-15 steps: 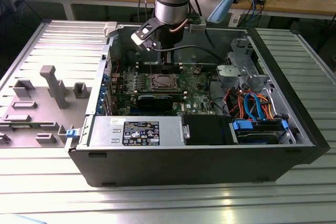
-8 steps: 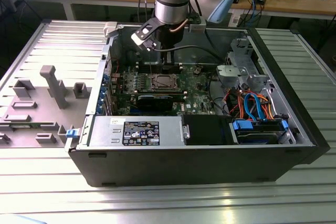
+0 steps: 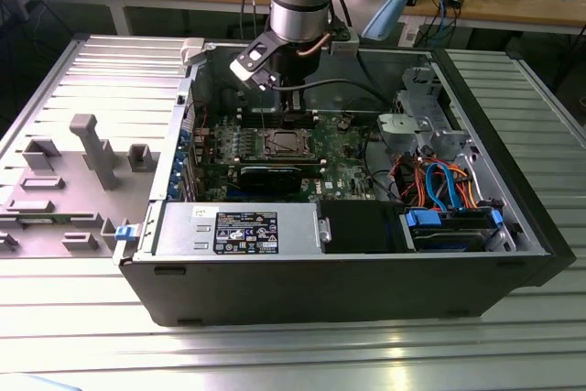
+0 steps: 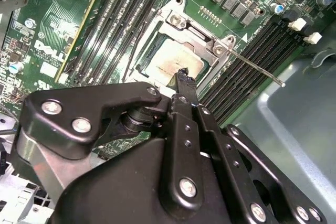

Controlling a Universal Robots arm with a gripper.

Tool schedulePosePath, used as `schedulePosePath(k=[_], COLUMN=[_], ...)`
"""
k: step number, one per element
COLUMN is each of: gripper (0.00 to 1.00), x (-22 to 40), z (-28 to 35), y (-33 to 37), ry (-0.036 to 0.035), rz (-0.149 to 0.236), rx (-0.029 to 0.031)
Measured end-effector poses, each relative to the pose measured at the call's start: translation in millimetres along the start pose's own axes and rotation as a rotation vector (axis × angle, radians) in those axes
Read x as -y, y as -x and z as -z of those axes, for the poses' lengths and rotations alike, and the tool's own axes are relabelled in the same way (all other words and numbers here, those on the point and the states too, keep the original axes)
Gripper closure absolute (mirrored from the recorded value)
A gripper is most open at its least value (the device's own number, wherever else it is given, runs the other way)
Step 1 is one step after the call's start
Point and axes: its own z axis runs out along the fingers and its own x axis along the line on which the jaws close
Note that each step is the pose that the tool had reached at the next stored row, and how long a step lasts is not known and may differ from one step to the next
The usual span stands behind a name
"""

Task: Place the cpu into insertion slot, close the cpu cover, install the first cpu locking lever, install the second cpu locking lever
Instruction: 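Install the first cpu locking lever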

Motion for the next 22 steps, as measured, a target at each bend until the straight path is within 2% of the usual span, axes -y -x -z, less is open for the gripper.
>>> schedulePosePath(k=[9, 22], gripper=[0.89, 0.89], x=[0.0, 0.0], z=[0.0, 0.0], y=[0.0, 0.0], ry=[-0.0003, -0.0005], rz=[0.035, 0.058], rx=[0.0004, 0.0007])
